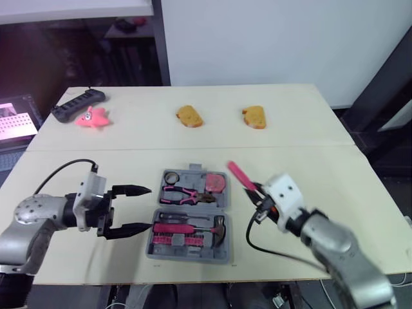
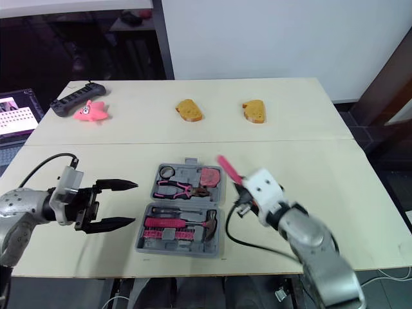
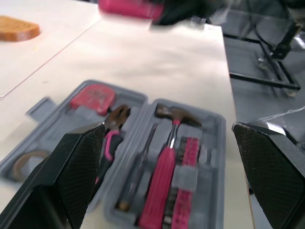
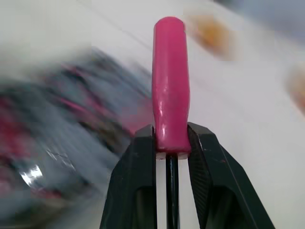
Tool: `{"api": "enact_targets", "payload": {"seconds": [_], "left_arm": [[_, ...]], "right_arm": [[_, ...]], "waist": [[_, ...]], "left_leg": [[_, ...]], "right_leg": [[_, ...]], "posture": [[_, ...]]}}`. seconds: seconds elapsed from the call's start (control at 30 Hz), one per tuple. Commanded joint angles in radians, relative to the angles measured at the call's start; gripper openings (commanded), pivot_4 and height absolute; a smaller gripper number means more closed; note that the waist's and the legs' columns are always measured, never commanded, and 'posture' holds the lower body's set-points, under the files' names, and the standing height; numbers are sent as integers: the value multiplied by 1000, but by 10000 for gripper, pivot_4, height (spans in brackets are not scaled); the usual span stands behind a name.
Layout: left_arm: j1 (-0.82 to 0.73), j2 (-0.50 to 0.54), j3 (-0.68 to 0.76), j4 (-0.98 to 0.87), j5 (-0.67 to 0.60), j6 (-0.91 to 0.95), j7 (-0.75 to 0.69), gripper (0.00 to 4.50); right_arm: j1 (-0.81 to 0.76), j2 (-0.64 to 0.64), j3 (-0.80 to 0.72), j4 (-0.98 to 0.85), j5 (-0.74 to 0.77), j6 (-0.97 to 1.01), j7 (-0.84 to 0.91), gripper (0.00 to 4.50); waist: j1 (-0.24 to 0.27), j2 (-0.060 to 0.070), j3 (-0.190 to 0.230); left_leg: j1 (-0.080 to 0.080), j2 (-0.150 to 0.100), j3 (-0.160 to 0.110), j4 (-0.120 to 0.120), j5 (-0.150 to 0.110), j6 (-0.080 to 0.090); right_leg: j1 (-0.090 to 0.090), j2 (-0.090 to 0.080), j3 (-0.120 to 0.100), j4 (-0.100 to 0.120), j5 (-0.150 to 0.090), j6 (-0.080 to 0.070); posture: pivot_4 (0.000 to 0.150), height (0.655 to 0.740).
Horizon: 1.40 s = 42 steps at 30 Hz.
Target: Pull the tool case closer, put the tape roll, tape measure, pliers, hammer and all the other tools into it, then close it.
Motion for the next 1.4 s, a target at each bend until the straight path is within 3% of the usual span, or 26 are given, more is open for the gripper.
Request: {"api": "enact_targets", "payload": {"seconds": [0.03, 0.17, 0.27, 0.6, 0.9, 1.4], "left_arm": [[25, 28, 35, 22, -10, -18, -53, 45000], [75, 68, 72, 47, -2, -32, -104, 45000], [125, 86, 105, 13, -20, -17, -111, 45000], [316, 122, 217, -99, -63, 8, -183, 45000], [294, 119, 182, -35, -50, -40, -192, 45000], [294, 100, 177, -57, -39, -42, -172, 45000]], "right_arm": [[-170, -67, 135, 33, 116, 144, 140, 3853], [-440, -73, 380, 170, 110, 203, 226, 3853], [-511, -29, 467, 180, 137, 300, 209, 3853], [-536, 294, 476, 226, 198, 653, 0, 3853], [-562, 322, 537, 289, 256, 658, -156, 3853], [-555, 337, 645, 366, 266, 645, -228, 3853]], "waist": [[3, 1, 1], [-1, 0, 2], [0, 1, 2], [-4, 1, 2], [-5, 1, 2], [-14, 0, 2]], "left_leg": [[-1, 0, 0, 0, 0, 0], [-4, -1, 1, 1, 0, 0], [-5, 0, 1, -1, 0, 0], [-6, 0, 1, 0, 1, -1], [-6, 0, 2, 0, 2, -3], [-8, 0, 2, 0, 2, -3]], "right_leg": [[0, 0, -1, 0, 0, 0], [-2, -3, -1, -2, 0, 1], [-4, -2, -2, -1, 0, 1], [-12, -2, -2, 9, -1, 0], [-13, -2, -1, 10, -1, -1], [-15, -2, -1, 10, -1, -1]], "posture": [[1500, 7400], [1500, 7400], [1500, 7400], [1500, 7400], [1500, 7400], [1500, 7400]]}}
